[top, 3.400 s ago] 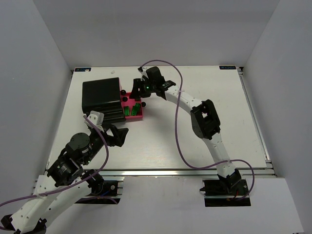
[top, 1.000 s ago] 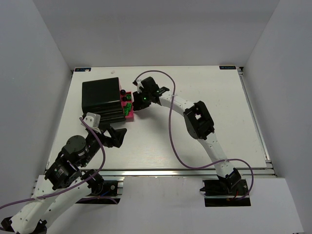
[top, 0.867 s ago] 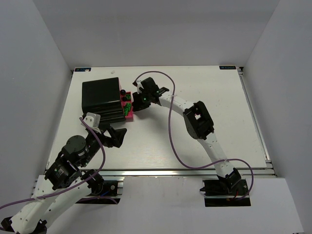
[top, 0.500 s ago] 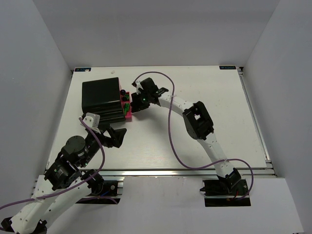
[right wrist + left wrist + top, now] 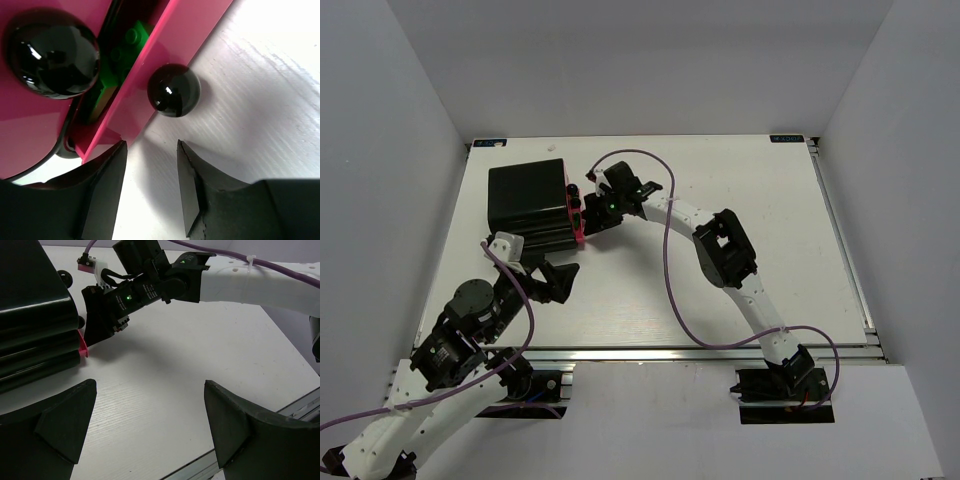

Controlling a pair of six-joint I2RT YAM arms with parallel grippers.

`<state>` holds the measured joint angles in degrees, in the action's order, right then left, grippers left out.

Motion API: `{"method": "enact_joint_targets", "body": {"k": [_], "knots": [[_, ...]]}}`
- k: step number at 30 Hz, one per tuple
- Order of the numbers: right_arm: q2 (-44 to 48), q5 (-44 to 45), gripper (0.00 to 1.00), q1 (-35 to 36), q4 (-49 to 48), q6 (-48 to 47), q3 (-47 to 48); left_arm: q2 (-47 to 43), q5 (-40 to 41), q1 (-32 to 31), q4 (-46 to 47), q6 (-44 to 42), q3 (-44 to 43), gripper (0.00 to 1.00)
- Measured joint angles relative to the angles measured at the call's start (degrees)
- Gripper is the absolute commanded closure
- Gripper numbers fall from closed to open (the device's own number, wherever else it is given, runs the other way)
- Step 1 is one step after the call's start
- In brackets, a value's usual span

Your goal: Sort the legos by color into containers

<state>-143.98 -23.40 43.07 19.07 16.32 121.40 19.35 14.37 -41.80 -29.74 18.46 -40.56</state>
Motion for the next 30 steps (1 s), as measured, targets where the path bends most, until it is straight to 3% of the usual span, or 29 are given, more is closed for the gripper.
{"method": "enact_joint_targets", "body": {"k": [30], "knots": [[0.00,-5.40,0.32,0.22,-4.26,4.33,-2.21,-0.15,0.00,0.00,0.04,-0.02,0.00,0.02]]}}
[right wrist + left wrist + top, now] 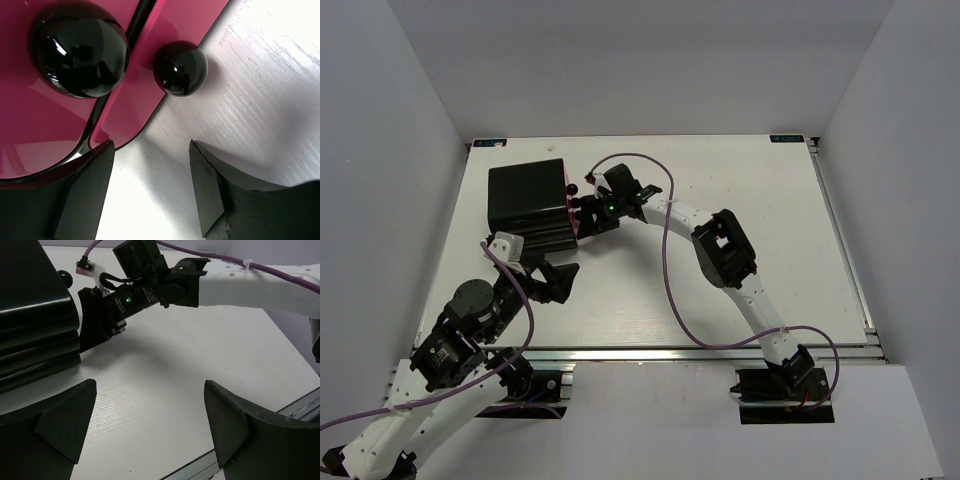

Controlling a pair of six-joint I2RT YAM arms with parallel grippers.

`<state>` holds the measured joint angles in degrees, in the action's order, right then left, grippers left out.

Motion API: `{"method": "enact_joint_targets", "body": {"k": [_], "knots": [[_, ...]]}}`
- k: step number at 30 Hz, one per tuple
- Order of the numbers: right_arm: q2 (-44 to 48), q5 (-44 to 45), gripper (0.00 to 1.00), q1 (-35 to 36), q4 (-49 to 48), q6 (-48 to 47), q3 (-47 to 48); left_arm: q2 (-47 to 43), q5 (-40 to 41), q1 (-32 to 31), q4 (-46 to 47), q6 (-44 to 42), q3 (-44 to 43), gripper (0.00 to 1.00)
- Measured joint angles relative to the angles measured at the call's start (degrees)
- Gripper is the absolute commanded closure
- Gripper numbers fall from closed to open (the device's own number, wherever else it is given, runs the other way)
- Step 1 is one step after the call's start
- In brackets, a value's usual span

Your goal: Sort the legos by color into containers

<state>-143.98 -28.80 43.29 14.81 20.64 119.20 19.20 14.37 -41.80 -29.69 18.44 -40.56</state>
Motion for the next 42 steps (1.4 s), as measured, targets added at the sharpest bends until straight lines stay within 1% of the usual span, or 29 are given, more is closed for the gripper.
{"method": "enact_joint_targets", "body": {"k": [9,11,13,16,19,22,24,27,30,33,36,38,42], "knots": [[0.59,-0.33,0.31,-0.11,-1.51,-0.31,-1.46,0.00,0.00,0.00,-0.02,0.02,0.00,0.02],[2.08,0.42,0.31,-0.24,-1.90,-1.03,-3.74,-0.02,0.00,0.00,0.00,0.02,0.00,0.02],[5.01,1.75,0.30,-0.57,-1.88,-2.58,-7.93,-0.22,0.00,0.02,-0.02,0.02,0.00,0.02],[10.36,4.50,0.25,-1.29,-0.83,-5.70,-14.60,-0.63,-0.04,0.00,0.11,-0.02,0.00,0.02],[17.88,9.20,0.18,-2.56,-1.40,-11.30,-23.41,-0.74,-0.46,0.00,0.20,-0.20,0.02,0.02],[30.23,13.70,0.11,-4.09,-1.29,-16.72,-36.06,-0.66,-1.55,0.00,0.81,-0.52,0.37,0.02],[37.20,17.18,0.11,-4.70,-0.46,-20.31,-40.48,-0.20,-2.36,0.00,1.11,-0.87,0.55,0.02],[45.72,22.27,0.11,-4.63,2.27,-24.06,-42.38,1.81,-4.20,0.00,2.03,-1.60,0.61,0.02],[54.03,25.92,0.11,-4.63,2.86,-27.45,-45.57,5.11,-6.19,0.02,3.39,-2.56,0.74,0.02],[64.52,28.59,0.11,-4.68,1.49,-30.36,-54.34,8.81,-7.76,0.02,5.44,-3.76,0.76,0.02],[74.77,31.34,0.11,-4.81,-0.55,-31.19,-63.91,12.74,-8.04,0.02,7.74,-5.60,0.76,0.02],[80.08,33.03,0.11,-5.05,-2.10,-31.23,-68.70,15.28,-8.04,0.02,9.11,-6.67,0.83,0.02],[87.54,36.06,0.11,-5.68,-6.23,-30.99,-75.91,18.86,-9.29,0.07,11.04,-7.96,1.90,0.02]]}}
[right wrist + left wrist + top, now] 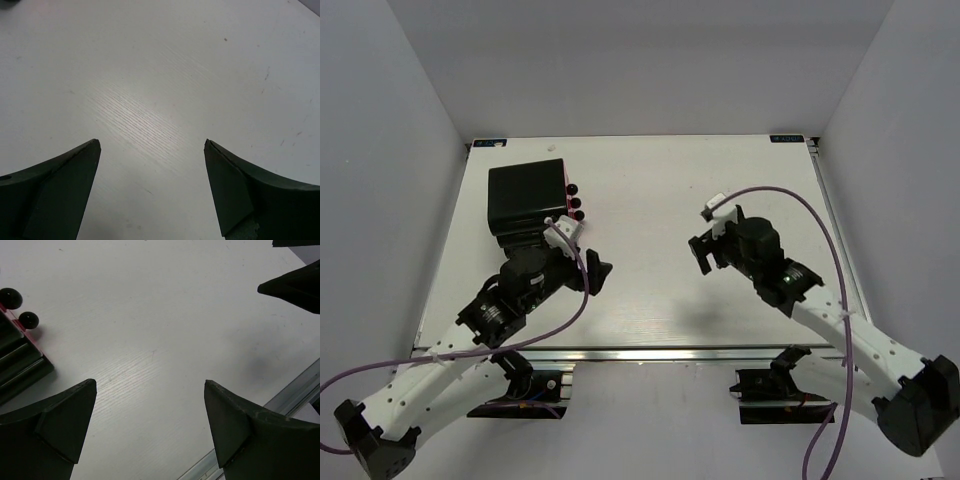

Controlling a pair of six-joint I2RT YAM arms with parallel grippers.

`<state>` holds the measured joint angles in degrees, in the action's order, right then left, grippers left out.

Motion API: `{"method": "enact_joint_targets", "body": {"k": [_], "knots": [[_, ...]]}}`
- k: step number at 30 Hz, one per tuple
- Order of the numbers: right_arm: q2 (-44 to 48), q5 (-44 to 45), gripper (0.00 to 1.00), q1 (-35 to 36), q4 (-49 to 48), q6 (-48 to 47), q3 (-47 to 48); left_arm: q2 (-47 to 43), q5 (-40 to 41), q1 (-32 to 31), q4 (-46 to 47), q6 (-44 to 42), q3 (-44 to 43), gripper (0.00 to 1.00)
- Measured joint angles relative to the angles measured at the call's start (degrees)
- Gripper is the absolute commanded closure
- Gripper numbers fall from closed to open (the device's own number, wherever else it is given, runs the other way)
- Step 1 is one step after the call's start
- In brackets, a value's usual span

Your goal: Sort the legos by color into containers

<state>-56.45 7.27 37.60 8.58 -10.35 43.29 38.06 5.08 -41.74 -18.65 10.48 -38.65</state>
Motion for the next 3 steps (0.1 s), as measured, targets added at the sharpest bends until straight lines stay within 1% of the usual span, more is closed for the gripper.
{"method": "enact_joint_targets", "body": {"k": [3], "knots": [[4.39,0.24,0.11,-1.55,-3.08,0.83,-5.44,0.76,-1.88,0.00,0.81,-0.09,0.76,0.02]]}}
